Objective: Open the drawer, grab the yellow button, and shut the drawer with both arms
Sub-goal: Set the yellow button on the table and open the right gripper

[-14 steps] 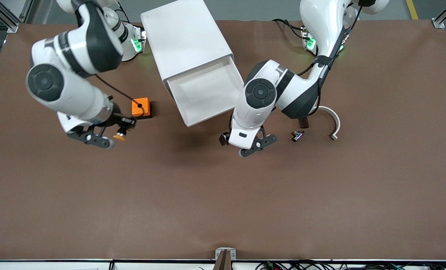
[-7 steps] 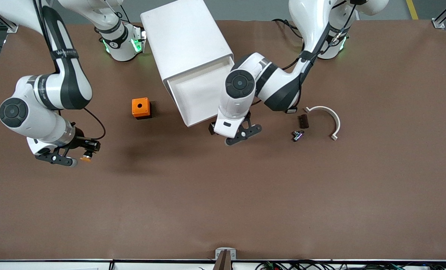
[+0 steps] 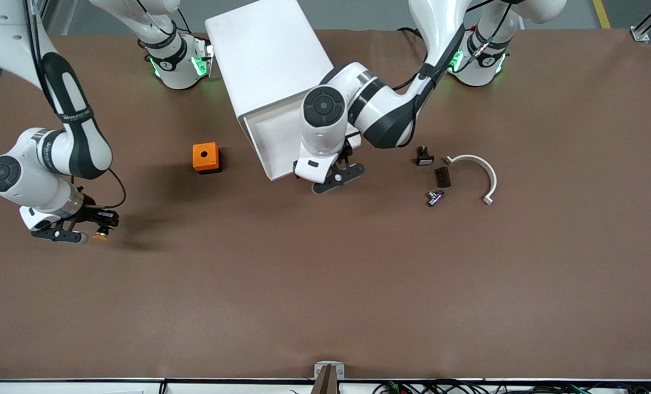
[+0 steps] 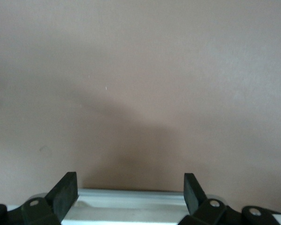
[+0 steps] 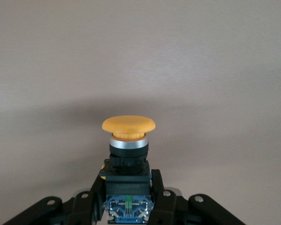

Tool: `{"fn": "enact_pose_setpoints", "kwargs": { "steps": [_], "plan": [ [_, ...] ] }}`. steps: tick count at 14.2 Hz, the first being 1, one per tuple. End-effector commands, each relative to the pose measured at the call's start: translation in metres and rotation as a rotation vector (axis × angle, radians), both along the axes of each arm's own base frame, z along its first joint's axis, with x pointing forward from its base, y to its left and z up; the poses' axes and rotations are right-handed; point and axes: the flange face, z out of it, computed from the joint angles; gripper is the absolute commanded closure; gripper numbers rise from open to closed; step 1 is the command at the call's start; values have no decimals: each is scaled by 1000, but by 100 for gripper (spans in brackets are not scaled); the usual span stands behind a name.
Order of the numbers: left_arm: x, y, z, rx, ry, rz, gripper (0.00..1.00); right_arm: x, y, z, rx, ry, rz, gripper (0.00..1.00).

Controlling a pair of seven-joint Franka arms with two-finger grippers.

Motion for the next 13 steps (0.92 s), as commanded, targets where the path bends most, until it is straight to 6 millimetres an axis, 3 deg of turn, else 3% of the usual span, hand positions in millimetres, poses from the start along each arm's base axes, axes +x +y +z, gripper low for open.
{"fn": "enact_pose_setpoints", "kwargs": {
  "steps": [1, 6, 7, 8, 9, 11, 13],
  "plan": [
    [-18, -9, 4, -6, 64, 22, 0, -2, -16, -29, -2, -2, 26, 100],
    [-39, -26, 3, -30, 134, 62, 0, 2, -21, -49, 0, 15, 108, 100],
    [-43, -29, 5, -44, 150, 68, 0, 7, -24, -44, -1, 13, 135, 76],
    [-45, -31, 6, -53, 162, 82, 0, 9, -25, -43, -1, 14, 158, 13],
    [-47, -32, 7, -53, 169, 101, 0, 9, -24, -43, 0, 20, 167, 0],
    [-55, -39, 7, -70, 203, 122, 0, 17, -21, -31, 8, 51, 172, 0],
    [-58, -42, 6, -82, 224, 135, 0, 30, -24, -4, 25, 118, 165, 0]
  ]
}}
